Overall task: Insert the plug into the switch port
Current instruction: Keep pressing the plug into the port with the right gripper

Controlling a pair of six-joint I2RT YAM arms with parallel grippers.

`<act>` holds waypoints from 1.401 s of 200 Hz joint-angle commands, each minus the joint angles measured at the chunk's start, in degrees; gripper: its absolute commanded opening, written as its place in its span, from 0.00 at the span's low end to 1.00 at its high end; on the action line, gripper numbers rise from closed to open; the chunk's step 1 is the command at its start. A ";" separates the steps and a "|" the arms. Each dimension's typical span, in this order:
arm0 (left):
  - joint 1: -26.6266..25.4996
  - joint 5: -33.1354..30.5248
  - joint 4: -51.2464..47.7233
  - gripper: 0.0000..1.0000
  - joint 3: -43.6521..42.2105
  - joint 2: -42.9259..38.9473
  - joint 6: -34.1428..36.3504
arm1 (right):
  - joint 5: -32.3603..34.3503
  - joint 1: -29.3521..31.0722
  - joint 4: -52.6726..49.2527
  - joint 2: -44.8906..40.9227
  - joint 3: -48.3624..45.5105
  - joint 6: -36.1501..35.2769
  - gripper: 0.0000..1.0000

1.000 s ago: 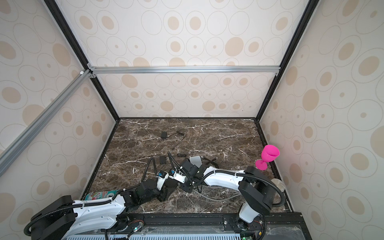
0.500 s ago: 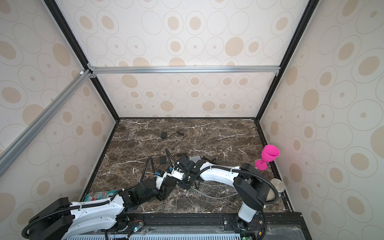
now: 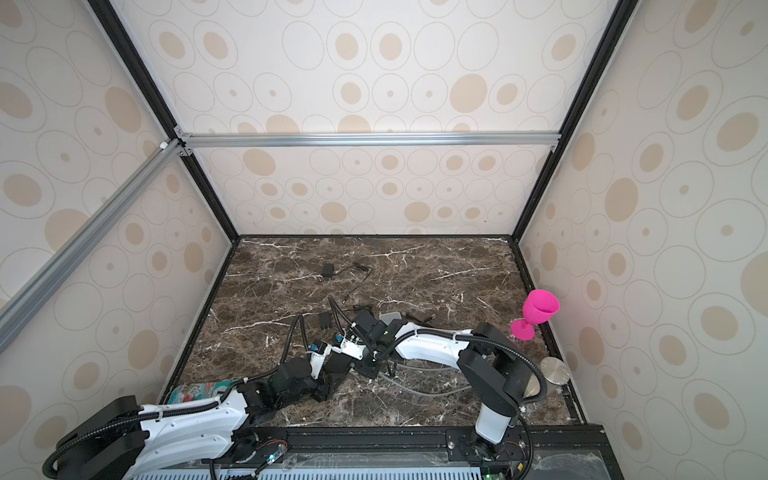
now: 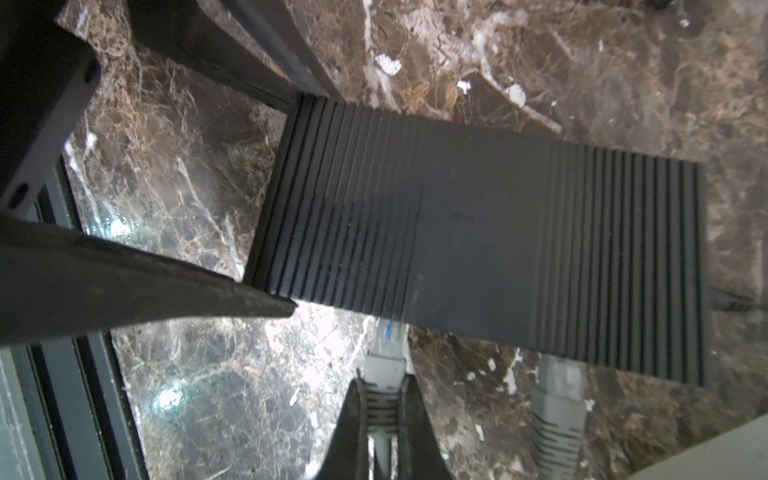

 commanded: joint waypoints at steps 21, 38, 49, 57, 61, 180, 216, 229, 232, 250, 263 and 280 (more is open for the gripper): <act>-4.00 22.04 14.16 0.00 3.88 -1.79 5.67 | -2.54 0.74 25.68 0.26 5.32 -2.28 0.00; -3.96 22.37 14.80 0.00 3.71 -1.67 5.48 | -3.78 0.74 26.68 2.90 3.50 -1.63 0.00; -4.01 22.70 15.12 0.00 3.70 -1.61 5.34 | -3.62 0.89 27.57 4.14 2.18 -1.58 0.00; -3.99 22.80 15.21 0.00 3.70 -1.54 5.26 | -3.26 0.88 28.37 4.74 1.62 -1.66 0.00; -3.95 22.81 15.23 0.00 3.79 -1.53 5.31 | -3.01 0.86 28.62 4.92 1.41 -1.75 0.00; -3.99 23.20 15.14 0.00 3.88 0.87 5.84 | -5.89 0.86 25.83 1.59 7.30 -1.50 0.00; -3.96 22.93 14.51 0.00 4.24 -0.02 6.01 | -2.64 1.00 27.51 4.48 2.79 3.55 0.00; -3.97 22.75 14.79 0.00 4.24 -0.27 5.98 | -1.34 1.11 29.99 5.26 0.47 6.06 0.00; -3.99 22.68 14.84 0.00 4.23 -0.29 5.88 | -0.85 1.10 30.48 5.33 0.03 6.76 0.00; -3.99 22.62 15.56 0.00 3.97 -0.61 5.68 | 1.10 1.10 31.37 5.95 -0.83 10.96 0.00; -3.98 22.88 15.49 0.00 4.05 -0.28 5.63 | 1.09 1.10 30.09 6.08 0.48 13.07 0.00; -3.99 23.27 15.27 0.00 4.20 0.21 5.71 | -0.85 1.13 23.51 5.67 5.18 13.11 0.00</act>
